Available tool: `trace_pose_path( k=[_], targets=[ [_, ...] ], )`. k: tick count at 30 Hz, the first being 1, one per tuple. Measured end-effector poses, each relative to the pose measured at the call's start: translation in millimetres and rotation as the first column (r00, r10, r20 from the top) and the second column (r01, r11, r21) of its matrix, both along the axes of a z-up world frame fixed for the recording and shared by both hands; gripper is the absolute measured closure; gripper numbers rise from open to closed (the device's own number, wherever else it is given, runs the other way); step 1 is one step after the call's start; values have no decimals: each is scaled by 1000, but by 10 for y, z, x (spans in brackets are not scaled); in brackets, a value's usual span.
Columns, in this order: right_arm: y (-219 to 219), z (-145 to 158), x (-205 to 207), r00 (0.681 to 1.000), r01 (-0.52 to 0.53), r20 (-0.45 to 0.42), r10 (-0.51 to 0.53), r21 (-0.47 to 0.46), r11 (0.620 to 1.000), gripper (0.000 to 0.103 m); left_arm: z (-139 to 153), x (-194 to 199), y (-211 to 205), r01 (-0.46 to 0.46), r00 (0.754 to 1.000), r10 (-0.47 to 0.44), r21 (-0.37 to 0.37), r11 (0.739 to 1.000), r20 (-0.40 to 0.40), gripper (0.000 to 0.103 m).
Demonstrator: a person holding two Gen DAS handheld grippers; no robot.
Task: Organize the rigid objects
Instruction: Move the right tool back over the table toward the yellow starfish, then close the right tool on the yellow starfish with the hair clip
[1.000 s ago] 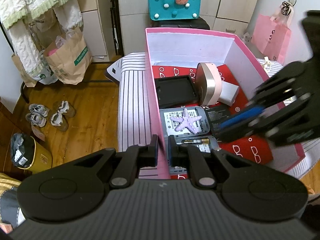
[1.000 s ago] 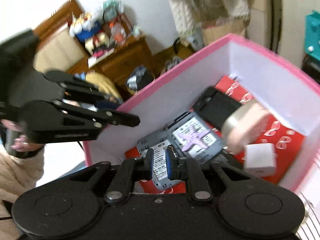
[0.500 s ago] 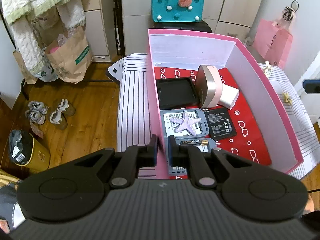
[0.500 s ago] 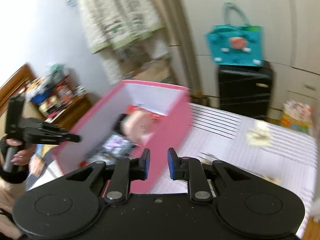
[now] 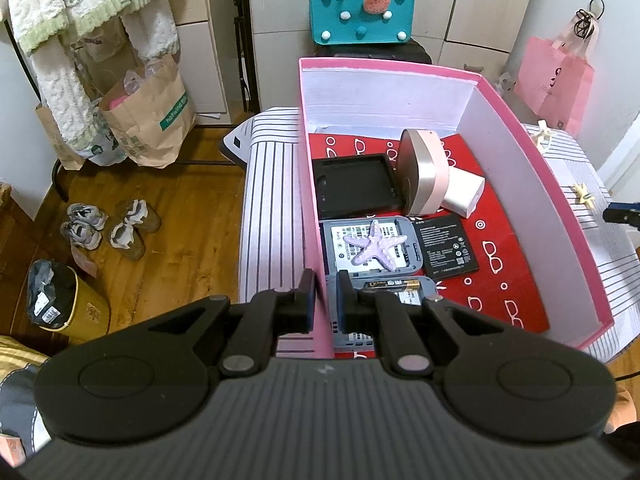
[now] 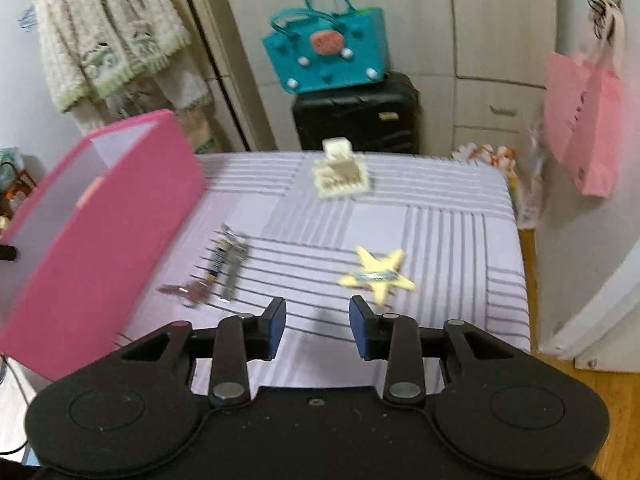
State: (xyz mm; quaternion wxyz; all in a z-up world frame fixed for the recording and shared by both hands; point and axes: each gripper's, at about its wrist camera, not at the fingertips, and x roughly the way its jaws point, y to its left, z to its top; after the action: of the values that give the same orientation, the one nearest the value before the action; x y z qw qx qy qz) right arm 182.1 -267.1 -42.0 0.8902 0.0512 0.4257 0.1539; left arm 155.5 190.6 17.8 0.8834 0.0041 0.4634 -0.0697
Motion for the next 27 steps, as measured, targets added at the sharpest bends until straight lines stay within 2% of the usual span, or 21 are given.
trace_pose_path(
  k=[10, 19, 23, 27],
  targets=[
    [-171, -308, 112, 999, 41, -32, -41, 0, 999, 49, 8, 6, -7, -8, 1000, 8, 14, 1000, -1, 94],
    [-105, -338, 303, 999, 34, 14, -34, -35, 999, 38, 6, 9, -22, -8, 1000, 8, 11, 1000, -4, 93],
    [-56, -372, 369, 997, 56, 52, -54, -42, 998, 37, 7, 7, -28, -8, 1000, 8, 13, 1000, -3, 93],
    [58, -388, 357, 996, 51, 84, -42, -112, 992, 37, 7, 5, -29, -6, 1000, 6, 13, 1000, -3, 93]
  ],
)
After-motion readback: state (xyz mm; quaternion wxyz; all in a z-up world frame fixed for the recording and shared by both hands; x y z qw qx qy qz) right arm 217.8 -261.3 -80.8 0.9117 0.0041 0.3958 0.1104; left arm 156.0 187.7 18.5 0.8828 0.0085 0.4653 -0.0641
